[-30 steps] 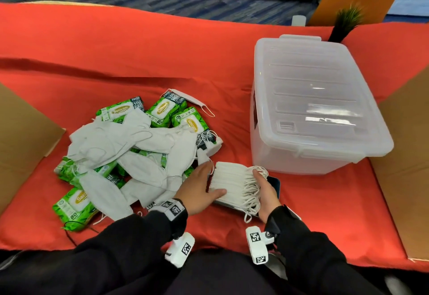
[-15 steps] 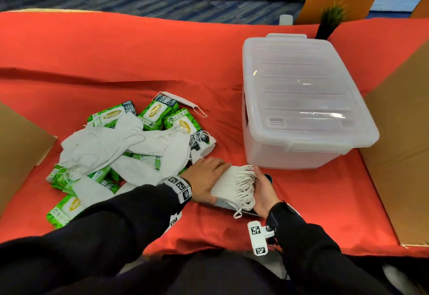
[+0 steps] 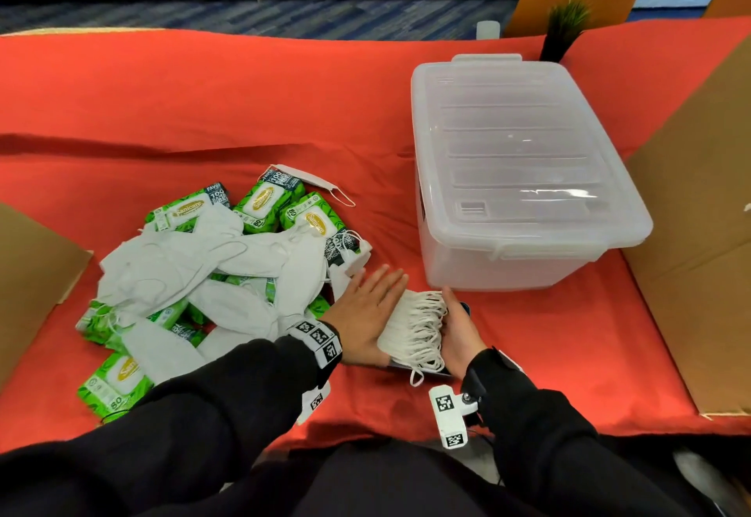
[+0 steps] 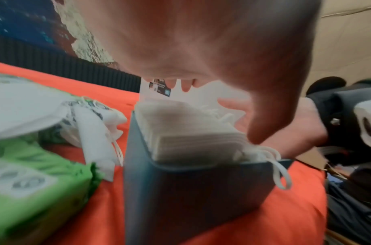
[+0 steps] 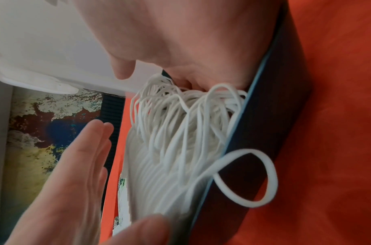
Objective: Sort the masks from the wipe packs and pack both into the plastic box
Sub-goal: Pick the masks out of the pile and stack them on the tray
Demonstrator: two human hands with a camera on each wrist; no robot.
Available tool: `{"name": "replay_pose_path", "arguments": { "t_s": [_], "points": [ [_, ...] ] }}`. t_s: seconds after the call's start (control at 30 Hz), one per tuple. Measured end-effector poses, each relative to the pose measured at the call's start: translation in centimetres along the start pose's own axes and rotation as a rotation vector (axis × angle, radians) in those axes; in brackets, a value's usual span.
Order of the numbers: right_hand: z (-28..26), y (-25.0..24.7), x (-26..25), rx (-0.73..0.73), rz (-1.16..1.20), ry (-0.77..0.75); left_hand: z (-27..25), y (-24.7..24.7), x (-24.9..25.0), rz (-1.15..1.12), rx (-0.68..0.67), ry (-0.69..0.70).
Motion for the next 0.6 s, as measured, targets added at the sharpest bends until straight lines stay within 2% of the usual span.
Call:
{"name": "replay_pose_path", "arguments": {
  "t_s": [0.1, 0.27, 0.37, 0.43, 0.5, 0.6],
  "points": [
    [-0.2, -0.1, 0.3, 0.019, 0.006, 0.045, -0.5, 0.1, 1.8, -0.078, 0.024, -0.001],
    [-0.4, -0.5, 0.1, 0.068, -0.089, 0.083, -1.5, 1.8, 1.9, -0.046, -0.004, -0.068],
    [-0.5, -1.2, -0.7, 0.199, -0.299, 0.056, -1.4, 2.2, 1.3, -0.046, -0.018, -0.07],
    [-0.9, -1.6, -1.1, 0.266, -0.47, 0.092, -1.2, 2.4, 1.1, -0.036, -0.025, -0.064],
    [-1.4, -1.7, -1.6, 0.275, -0.622, 0.128, -1.0, 2.4, 0.9, -0.035, -0.025, -0.059],
    [-2.9, -0.7, -3.3, 0.248, -0.751, 0.075, -1.2, 2.5, 0.8, -0.051, -0.011, -0.045]
  ]
}}
Point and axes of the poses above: each hand's wrist, its own z-axis towards the middle knuckle, its own y-axis out of the palm, x = y × z, the point moved 6 cm from there along z, towards the middle knuckle, and after that the axes turned 15 degrees about z, right-handed, at the moved point
